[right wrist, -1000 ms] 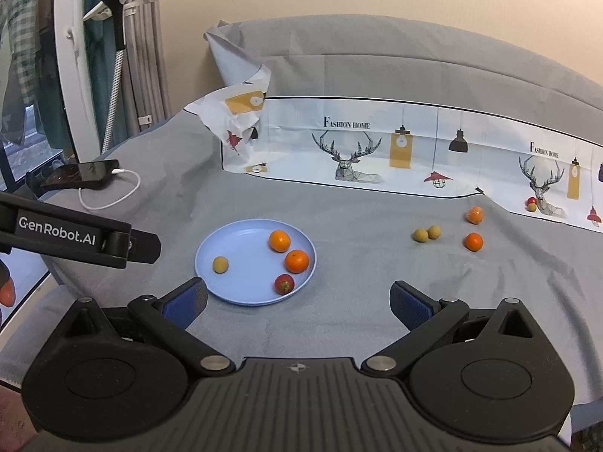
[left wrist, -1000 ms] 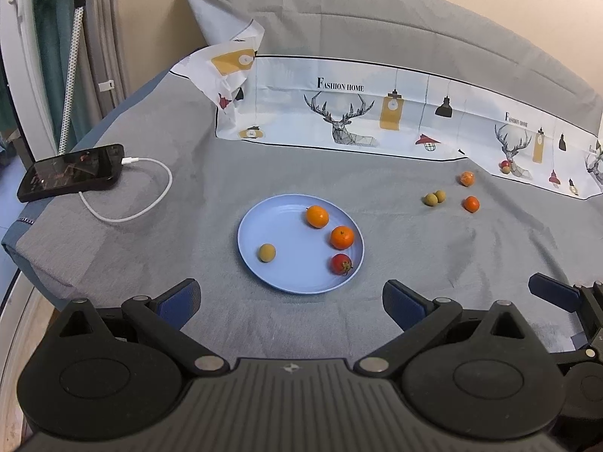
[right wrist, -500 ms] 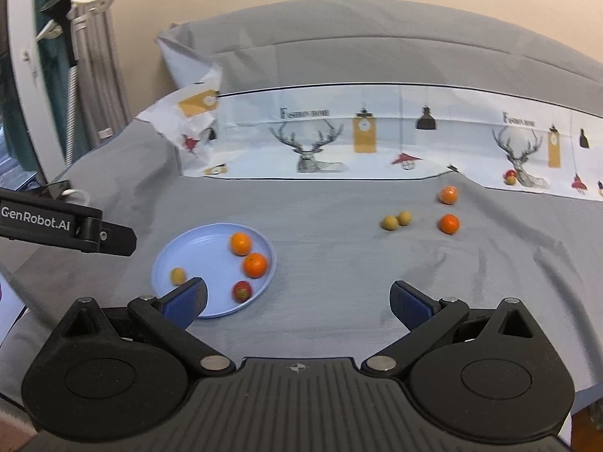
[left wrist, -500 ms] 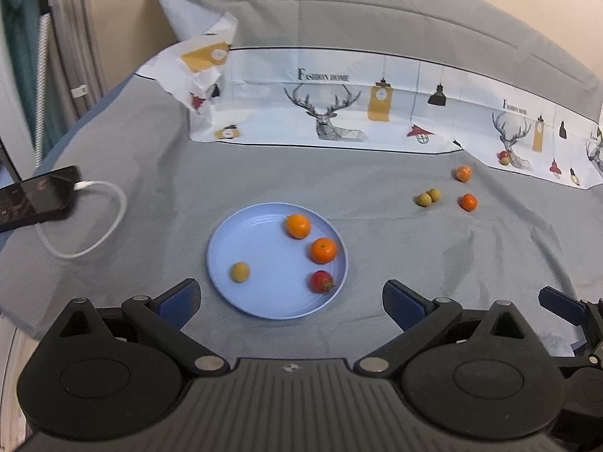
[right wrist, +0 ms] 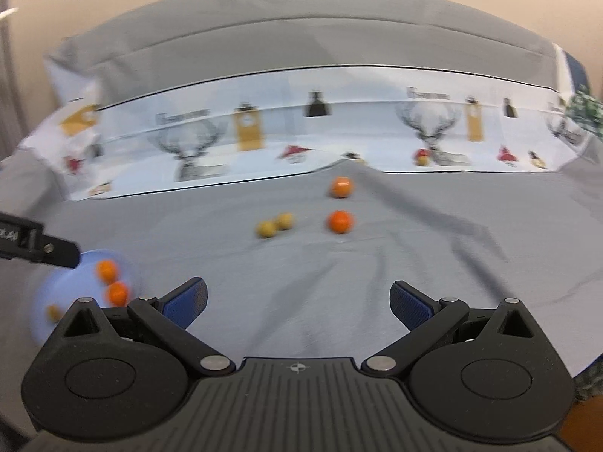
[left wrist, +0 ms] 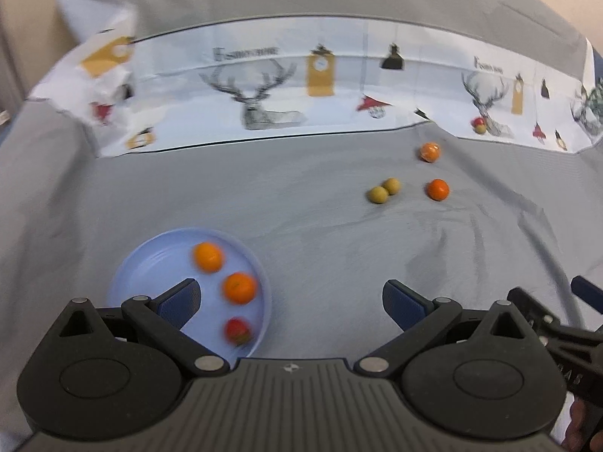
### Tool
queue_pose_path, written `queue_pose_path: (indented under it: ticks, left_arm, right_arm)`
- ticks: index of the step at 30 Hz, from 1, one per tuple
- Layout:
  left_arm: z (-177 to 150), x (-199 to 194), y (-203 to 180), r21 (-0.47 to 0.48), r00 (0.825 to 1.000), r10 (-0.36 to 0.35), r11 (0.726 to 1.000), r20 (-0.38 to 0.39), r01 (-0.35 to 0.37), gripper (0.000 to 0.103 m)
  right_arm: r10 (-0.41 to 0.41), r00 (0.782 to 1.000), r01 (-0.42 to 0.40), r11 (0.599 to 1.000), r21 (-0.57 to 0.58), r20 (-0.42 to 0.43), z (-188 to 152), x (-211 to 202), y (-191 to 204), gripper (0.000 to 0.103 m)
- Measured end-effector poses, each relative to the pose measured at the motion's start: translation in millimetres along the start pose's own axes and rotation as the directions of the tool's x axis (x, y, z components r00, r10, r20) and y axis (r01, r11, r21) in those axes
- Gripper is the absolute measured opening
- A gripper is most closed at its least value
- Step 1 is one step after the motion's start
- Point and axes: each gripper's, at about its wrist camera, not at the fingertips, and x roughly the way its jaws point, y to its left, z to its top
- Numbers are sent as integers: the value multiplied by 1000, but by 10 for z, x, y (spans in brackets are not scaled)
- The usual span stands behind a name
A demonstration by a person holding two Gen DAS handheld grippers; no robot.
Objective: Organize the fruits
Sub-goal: 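Grasp a small yellow fruit with the left gripper while the right gripper grasps a large tangerine, then carry both fruits over the blue plate and open both grippers to drop them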
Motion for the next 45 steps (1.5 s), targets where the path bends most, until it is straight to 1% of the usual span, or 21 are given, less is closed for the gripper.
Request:
queue_pose_path:
  ticks: [3, 7, 11, 13, 17, 18, 21, 22, 23, 25, 26, 27, 28, 29, 30, 31, 33, 35, 37, 41, 45]
  left_arm:
    - [211, 360, -238, 33, 1000, -10, 999, -18, 11, 103]
    - [490, 929, -551, 94, 999, -15, 995, -39, 19, 103]
    - [757, 1634, -832, 153, 996, -23, 988, -81, 35, 103]
    - [855, 1956, -928, 168, 993, -34, 984, -110, 52, 103]
    - [997, 2500, -1039, 172, 982, -51, 982, -180, 83, 103]
    - [1025, 2625, -1049, 168, 980, -42, 983, -195, 76, 103]
    - [1064, 2876, -1055, 155, 975, -31, 986, -221, 66, 103]
    - [1074, 2924, -1018, 129, 974, -40, 989, -223, 70, 103]
    - [1091, 2942, -999, 119, 972, -44, 990, -230, 74, 103]
    - [1093, 2927, -992, 125, 975, -48, 989, -219, 77, 102]
    - [1081, 2891, -989, 135, 976, -56, 987, -208, 86, 91]
    - [1069, 2842, -1001, 154, 981, -58, 984, -183, 87, 69]
    - [1060, 2786, -1023, 178, 984, -72, 979, -162, 100, 52]
    - [1068, 2747, -1030, 186, 981, -95, 974, -169, 126, 32]
    - [1078, 2729, -1020, 170, 977, -114, 975, -183, 145, 31]
    - [1084, 2697, -997, 147, 974, -135, 976, -184, 163, 31]
    - [1080, 2576, -995, 157, 980, -119, 977, -159, 144, 31]
    - [1051, 2367, -959, 143, 981, -129, 978, -145, 149, 31]
    - [980, 2081, -910, 126, 982, -137, 980, -131, 154, 31]
    - [707, 1362, -812, 112, 989, -103, 987, -103, 115, 31]
    - [399, 740, -544, 78, 993, -79, 993, -91, 86, 31]
  right_arm:
    - [-48, 999, 48, 999, 24, -5, 64, 266, -235, 102]
    - [-79, 997, 78, 997, 19, 5, 168, 769, -490, 102]
    - [-82, 997, 82, 997, -15, 3, 260, 1414, -645, 102]
    - [-83, 996, 82, 996, -32, -23, 291, 1787, -699, 102]
    - [-38, 997, 36, 999, -39, -69, 310, 2400, -759, 102]
    - [-31, 996, 27, 998, -48, -80, 310, 2552, -759, 102]
    - [-30, 993, 21, 997, -80, -111, 295, 2925, -732, 102]
    - [-28, 993, 18, 996, -82, -119, 282, 3019, -731, 102]
    - [-16, 995, 9, 997, -74, -96, 273, 3042, -734, 102]
    - [-3, 998, -2, 997, -80, -63, 270, 3073, -724, 102]
    - [-1, 998, -4, 997, -81, -58, 279, 3081, -733, 102]
    - [0, 999, -5, 997, -82, -53, 277, 3082, -727, 101]
    - [13, 999, -17, 997, -79, -47, 271, 3062, -732, 82]
    - [48, 998, -51, 996, -75, -38, 279, 3053, -743, 67]
    - [82, 996, -84, 993, -81, -31, 291, 3026, -731, 39]
    - [91, 995, -95, 991, -98, -35, 303, 3001, -694, 38]
    - [68, 997, -73, 991, -114, -48, 313, 2965, -640, 38]
    - [46, 997, -52, 994, -94, -66, 324, 2875, -634, 38]
    - [37, 998, -40, 998, -53, -55, 353, 2655, -657, 38]
    - [55, 998, -54, 998, -31, 11, 376, 1953, -610, 38]
    - [98, 994, -96, 994, -42, 55, 333, 1236, -465, 38]
